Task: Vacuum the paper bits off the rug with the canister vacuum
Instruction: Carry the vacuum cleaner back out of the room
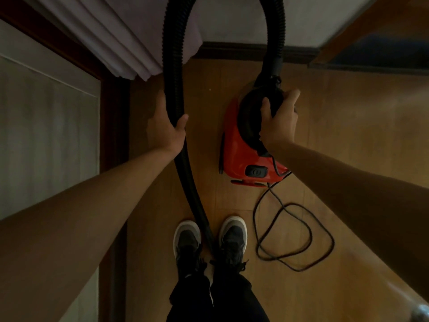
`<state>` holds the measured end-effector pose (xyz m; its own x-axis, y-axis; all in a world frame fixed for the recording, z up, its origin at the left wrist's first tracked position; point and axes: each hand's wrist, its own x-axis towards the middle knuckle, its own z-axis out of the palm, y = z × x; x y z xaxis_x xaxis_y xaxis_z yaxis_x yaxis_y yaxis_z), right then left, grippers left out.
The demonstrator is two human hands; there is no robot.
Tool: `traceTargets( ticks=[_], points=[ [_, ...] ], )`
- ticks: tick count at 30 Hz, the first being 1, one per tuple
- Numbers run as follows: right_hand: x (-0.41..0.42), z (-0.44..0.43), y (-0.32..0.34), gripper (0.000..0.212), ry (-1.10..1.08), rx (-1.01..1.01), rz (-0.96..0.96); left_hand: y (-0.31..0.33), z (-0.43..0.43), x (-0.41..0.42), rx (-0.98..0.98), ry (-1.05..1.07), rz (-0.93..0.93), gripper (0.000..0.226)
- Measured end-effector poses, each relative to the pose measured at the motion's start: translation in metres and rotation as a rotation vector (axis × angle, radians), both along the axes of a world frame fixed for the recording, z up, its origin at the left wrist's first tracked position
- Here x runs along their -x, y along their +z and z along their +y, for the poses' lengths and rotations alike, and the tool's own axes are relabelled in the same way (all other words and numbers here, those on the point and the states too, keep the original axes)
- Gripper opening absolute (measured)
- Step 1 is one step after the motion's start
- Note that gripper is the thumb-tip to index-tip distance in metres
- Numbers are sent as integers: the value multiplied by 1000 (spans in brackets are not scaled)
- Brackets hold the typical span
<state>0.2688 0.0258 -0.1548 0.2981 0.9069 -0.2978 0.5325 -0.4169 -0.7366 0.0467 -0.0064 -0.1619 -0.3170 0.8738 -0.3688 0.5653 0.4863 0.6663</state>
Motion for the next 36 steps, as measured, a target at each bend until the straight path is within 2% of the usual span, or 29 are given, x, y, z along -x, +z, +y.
traceTargets(
  ticks=[4, 8, 19, 23, 28, 34, 36],
  points=[
    [0, -1, -12, 23, 19, -18, 0, -13, 9, 4, 6, 19, -15, 68],
    [-3, 1, -22, 29, 37, -31, 1, -26, 17, 8, 12, 25, -28, 67],
    [-6, 11, -30, 31, 50, -17, -45, -39, 32, 8, 89, 106, -51, 67],
    [-4, 14, -26, 28, 72, 47, -94, -32, 38, 10, 162, 94, -56, 71],
    [-5, 19, -8, 42, 183, 181, -178, -13, 46, 12, 258, 132, -62, 79],
    [-11, 30, 26, 55, 355, 368, -336, 19, 44, 13, 251, 138, -21, 85],
    [-10, 33, 43, 58, 433, 363, -375, 33, 44, 14, 236, 87, -12, 85]
  ],
)
